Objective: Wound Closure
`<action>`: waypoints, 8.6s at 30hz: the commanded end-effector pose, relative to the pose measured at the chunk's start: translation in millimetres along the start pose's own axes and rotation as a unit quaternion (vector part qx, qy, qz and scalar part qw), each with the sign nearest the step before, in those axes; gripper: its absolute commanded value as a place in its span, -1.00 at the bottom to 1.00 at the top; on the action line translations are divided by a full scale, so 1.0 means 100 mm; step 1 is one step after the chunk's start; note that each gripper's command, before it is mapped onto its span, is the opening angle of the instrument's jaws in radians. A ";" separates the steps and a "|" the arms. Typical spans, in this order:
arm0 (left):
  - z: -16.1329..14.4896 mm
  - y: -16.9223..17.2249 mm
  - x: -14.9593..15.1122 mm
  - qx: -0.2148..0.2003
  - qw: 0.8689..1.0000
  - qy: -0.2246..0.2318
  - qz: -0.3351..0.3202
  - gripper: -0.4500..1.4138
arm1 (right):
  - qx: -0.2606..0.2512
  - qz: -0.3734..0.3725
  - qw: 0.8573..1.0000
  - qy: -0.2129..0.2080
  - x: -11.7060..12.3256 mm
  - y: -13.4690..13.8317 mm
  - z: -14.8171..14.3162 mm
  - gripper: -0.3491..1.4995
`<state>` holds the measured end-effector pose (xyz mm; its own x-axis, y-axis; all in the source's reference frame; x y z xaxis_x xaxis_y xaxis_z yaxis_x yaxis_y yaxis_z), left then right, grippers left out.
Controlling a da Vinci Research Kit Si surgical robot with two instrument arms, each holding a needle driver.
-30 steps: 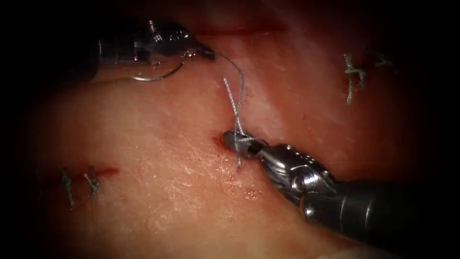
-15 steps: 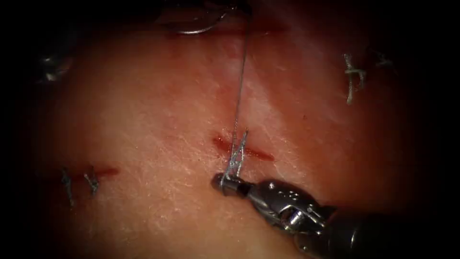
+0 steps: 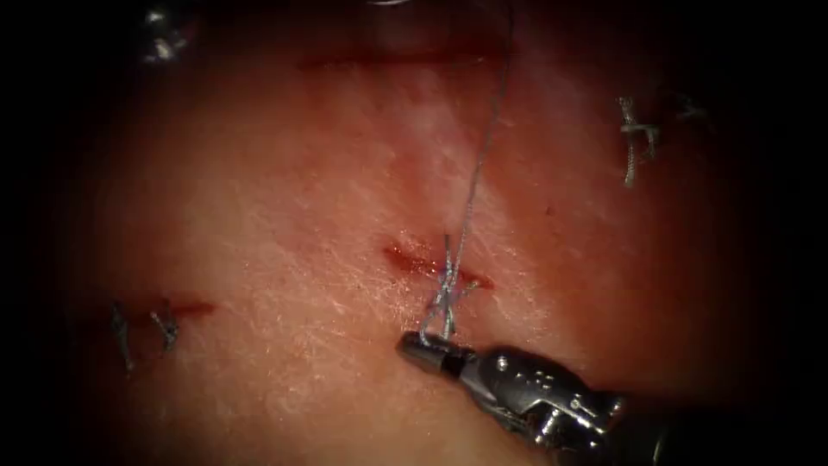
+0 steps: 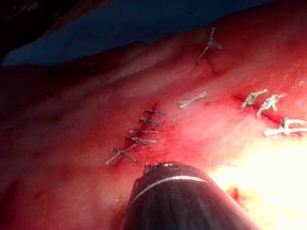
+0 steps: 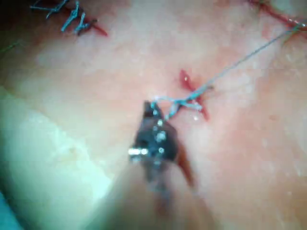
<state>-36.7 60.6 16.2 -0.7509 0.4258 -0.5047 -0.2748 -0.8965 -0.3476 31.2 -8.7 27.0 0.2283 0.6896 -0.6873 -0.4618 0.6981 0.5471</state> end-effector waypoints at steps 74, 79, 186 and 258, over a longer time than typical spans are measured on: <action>0.020 -0.084 0.081 0.107 0.992 0.024 0.068 -1.00 | 0.160 -0.092 0.981 -0.055 -0.049 -0.095 0.016 -1.00; 0.012 -0.079 0.076 0.103 0.992 0.025 0.070 -1.00 | 0.154 -0.087 0.983 -0.051 -0.032 -0.089 0.014 -1.00; -0.283 0.167 0.100 0.017 0.993 0.102 0.066 -1.00 | 0.061 -0.055 0.995 0.060 0.075 0.087 0.039 -1.00; -0.339 0.161 0.111 0.043 0.988 0.136 0.065 -1.00 | 0.069 -0.117 0.988 0.074 0.068 0.072 0.039 -1.00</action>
<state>-28.7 54.4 -22.1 -0.5990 0.3156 -0.7360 -0.2443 -0.9473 -0.2074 32.1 1.9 27.5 0.1852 0.4728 -0.8615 -0.2877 0.8643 0.4125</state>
